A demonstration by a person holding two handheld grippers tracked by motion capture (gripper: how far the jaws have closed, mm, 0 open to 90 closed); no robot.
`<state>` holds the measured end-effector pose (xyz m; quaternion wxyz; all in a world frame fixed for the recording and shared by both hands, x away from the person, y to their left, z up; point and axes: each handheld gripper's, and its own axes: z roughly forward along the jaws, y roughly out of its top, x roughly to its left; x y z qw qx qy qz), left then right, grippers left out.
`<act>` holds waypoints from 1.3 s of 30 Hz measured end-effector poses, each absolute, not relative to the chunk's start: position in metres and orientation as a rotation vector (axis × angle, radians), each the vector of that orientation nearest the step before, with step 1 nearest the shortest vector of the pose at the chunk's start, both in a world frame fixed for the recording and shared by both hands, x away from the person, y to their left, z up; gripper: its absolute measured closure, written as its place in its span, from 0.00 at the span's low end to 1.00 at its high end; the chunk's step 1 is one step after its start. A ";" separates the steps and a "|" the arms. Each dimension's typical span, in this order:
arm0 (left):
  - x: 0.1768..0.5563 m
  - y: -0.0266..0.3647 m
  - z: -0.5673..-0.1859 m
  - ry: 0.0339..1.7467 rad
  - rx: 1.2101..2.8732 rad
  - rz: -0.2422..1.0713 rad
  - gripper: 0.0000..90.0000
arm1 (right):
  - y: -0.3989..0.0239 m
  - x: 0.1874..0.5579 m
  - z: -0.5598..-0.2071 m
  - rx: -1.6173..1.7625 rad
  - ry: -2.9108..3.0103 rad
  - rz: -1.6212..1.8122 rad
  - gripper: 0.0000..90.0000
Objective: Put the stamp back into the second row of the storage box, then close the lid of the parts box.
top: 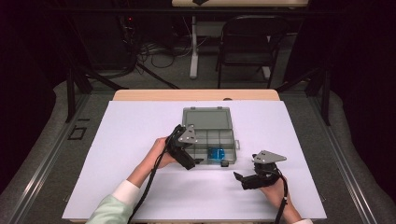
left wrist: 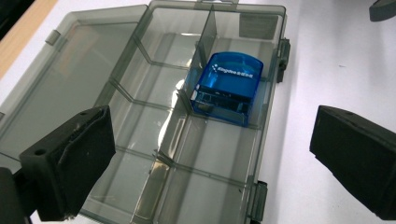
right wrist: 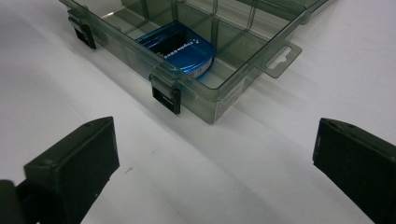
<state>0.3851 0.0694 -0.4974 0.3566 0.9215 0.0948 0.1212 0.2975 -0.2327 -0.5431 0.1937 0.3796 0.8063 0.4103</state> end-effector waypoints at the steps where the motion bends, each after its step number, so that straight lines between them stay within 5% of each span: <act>1: 0.385 0.070 -0.498 0.245 2.383 0.315 0.00 | -0.233 0.298 -0.543 1.063 2.263 1.149 0.00; 25: 0.382 0.073 -0.509 0.243 2.411 0.303 0.00 | -0.232 0.297 -0.544 1.051 2.271 1.165 0.00; 39: 0.376 0.065 -0.519 0.211 2.434 0.298 0.23 | -0.231 0.297 -0.545 1.039 2.282 1.166 0.00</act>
